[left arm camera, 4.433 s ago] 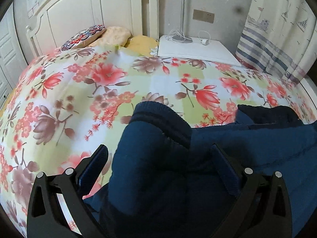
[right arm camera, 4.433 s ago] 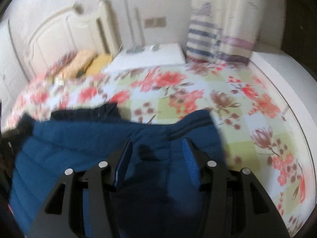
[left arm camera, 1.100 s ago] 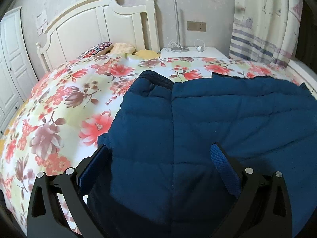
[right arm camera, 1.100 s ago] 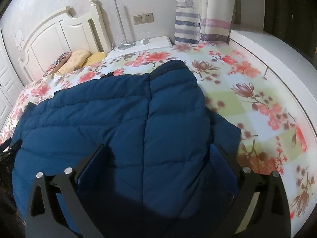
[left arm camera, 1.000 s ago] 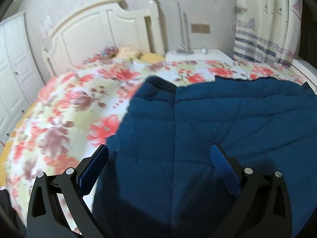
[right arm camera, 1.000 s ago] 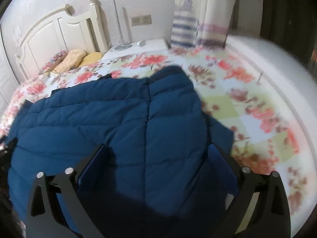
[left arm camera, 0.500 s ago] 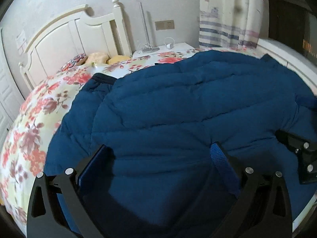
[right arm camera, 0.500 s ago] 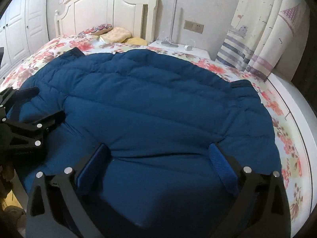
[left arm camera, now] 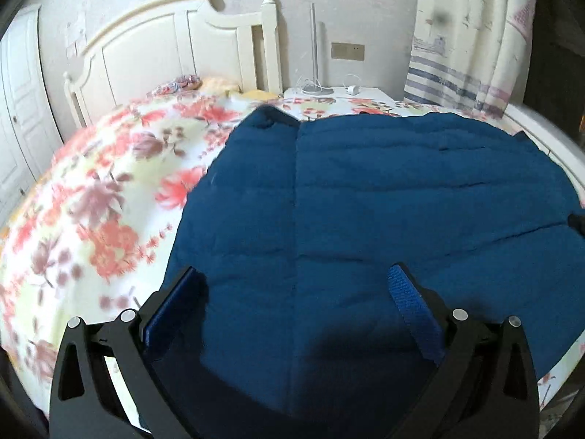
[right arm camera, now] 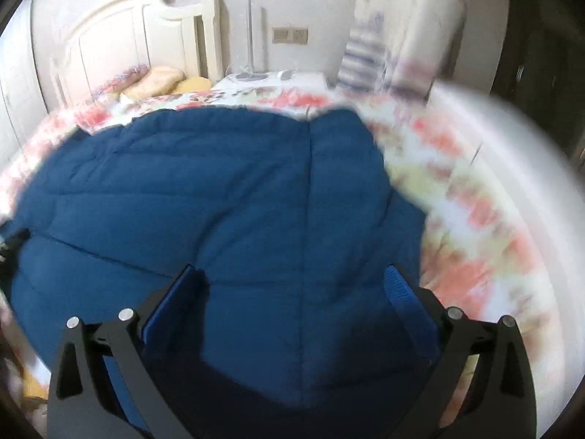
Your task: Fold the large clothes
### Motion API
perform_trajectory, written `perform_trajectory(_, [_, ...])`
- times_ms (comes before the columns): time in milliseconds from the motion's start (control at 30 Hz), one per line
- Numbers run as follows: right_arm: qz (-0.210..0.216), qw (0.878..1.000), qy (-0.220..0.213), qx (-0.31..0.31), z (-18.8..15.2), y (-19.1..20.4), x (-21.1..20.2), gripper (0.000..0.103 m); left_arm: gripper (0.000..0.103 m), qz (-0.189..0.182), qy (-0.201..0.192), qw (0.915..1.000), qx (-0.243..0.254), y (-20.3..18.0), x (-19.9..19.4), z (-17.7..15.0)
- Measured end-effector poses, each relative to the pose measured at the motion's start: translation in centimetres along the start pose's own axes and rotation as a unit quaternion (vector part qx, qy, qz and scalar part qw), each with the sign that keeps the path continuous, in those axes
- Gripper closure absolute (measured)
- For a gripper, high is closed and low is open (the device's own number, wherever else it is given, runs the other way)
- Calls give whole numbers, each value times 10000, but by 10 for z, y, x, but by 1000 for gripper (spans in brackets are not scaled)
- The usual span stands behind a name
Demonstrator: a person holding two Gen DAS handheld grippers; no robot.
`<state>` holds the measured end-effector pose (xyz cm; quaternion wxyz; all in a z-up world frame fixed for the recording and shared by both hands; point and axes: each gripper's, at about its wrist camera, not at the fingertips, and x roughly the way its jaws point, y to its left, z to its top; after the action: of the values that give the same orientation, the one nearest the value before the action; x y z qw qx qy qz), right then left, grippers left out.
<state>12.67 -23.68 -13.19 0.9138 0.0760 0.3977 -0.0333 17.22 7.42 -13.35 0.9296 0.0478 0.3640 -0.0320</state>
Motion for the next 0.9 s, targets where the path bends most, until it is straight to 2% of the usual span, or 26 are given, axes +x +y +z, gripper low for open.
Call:
perform_trajectory(133, [-355,9990,7,-265,5,13,-13,6,6,244,33,9997,48,-7,-9,3])
perform_trajectory(267, [65,9981,-302,-540,1,37,-44,7,6,-28,-284,9990,337,-28,-45,-3])
perform_trajectory(333, [189,9959,-273,-845,-11,56,-50,7,5,-199,-379,9971,630,-48,-56,-10])
perform_trajectory(400, [321,9929,-204,-1123,-24,72,-47,7,5,-297,-314,9945,953,-70,-54,-19])
perform_trajectory(433, [282,9914,-106,-1270,-35,81,-39,5,5,-267,-239,9935,1078,-77,-48,-24])
perform_trajectory(467, [135,9905,-182,-1356,-42,84,-35,5,4,-178,-179,9932,1139,-81,-40,-27])
perform_trajectory(567, [107,9900,-238,-1389,-46,84,-31,3,4,-336,-91,9943,1003,-75,-28,-31])
perform_trajectory(700, [60,9911,-144,-1322,-39,80,-43,5,5,-227,-52,9953,937,-68,-39,-29])
perform_trajectory(800, [-66,9935,-331,-1083,-38,60,-61,5,5,-38,-200,9970,750,-46,-52,-34])
perform_trajectory(900, [-278,9965,-185,-770,-46,28,-54,4,4,19,-30,9994,336,-17,-46,-43])
